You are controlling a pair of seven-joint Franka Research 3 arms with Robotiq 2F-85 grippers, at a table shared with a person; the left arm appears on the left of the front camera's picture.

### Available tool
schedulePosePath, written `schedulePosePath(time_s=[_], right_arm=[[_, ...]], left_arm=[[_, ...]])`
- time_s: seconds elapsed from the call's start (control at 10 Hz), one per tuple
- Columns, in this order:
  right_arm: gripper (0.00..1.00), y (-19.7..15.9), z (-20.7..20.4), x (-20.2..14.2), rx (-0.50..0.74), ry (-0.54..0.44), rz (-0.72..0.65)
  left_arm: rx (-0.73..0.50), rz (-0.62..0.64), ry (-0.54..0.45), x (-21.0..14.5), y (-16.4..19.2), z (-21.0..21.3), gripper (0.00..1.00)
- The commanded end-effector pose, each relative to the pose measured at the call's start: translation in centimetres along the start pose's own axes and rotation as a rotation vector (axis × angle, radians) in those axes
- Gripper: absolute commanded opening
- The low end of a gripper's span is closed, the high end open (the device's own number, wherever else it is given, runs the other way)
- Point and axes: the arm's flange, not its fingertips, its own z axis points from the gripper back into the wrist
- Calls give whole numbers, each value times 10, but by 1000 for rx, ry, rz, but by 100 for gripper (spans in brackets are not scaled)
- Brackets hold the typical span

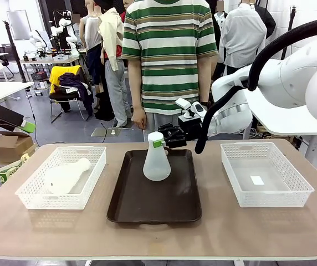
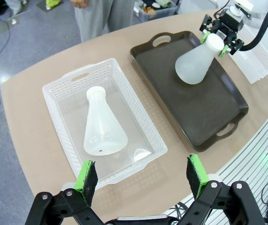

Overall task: Prepare the laboratory tools.
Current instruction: Place the picked Big flask upright in the Handle tray as instructed by the person.

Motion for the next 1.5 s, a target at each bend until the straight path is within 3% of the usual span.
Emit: schedulePosePath(time_s=[0.0,0.2,0.3,1.0,1.1,1.4], right_arm=[[55,-5,-2,2,-9,-23,-9],[92,-7,-3,2,-5,-8,-20],[100,-8,-3,0,-6,0,-30],[100,-5,2,5,-40,48,-116],[100,-3,5,1,-25,25,-49],[100,-3,5,1,-25,25,-49]], left_arm=[[-2,-16,7,-2,4,1,100],[-2,-16,7,-2,4,1,100],[-2,-16,7,-2,4,1,100],[-2,-16,7,-2,4,1,100],[-2,-16,7,-2,4,1,100],[-2,-16,7,-2,4,1,100]])
